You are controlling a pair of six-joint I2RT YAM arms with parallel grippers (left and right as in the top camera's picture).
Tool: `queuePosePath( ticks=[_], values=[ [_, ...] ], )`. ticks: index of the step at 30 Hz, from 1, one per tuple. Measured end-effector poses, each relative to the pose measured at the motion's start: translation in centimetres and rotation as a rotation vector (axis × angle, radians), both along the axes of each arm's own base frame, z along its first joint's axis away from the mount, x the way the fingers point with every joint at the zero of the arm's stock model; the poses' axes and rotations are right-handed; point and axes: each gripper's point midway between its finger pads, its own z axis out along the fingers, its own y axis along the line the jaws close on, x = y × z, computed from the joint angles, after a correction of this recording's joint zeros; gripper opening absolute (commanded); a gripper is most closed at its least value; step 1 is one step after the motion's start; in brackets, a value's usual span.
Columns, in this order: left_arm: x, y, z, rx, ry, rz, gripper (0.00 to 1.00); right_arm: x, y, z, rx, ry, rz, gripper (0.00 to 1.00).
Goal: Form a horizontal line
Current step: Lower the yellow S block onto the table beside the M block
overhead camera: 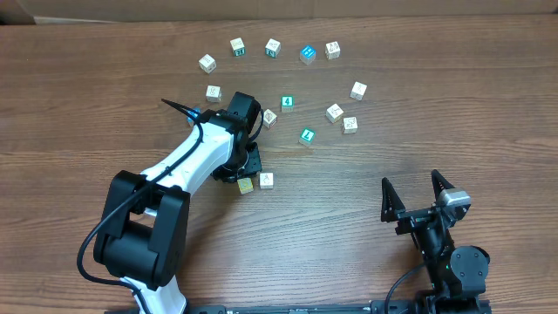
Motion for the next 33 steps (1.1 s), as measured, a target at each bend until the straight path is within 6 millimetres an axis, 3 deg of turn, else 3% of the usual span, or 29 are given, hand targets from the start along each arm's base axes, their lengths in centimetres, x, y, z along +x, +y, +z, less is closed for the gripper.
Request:
queuePosePath(
  ticks=[10,18,22,28,33],
  values=[
    [0.3,-0.1,0.0,-0.005,-0.012,0.000,0.31,0.0,0.0,0.0,0.000,0.000,0.000,1.00],
    [0.3,-0.1,0.0,-0.005,-0.011,-0.003,0.47,0.0,0.0,0.0,0.000,0.000,0.000,1.00],
    [-0.2,0.0,0.0,-0.002,0.010,-0.003,0.46,0.0,0.0,0.0,0.000,0.000,0.000,1.00],
    [-0.7,-0.6,0.0,-0.017,0.026,-0.012,0.34,0.0,0.0,0.0,0.000,0.000,0.000,1.00],
    [-0.7,-0.7,0.0,-0.020,0.025,-0.012,0.31,0.0,0.0,0.0,0.000,0.000,0.000,1.00]
  ],
)
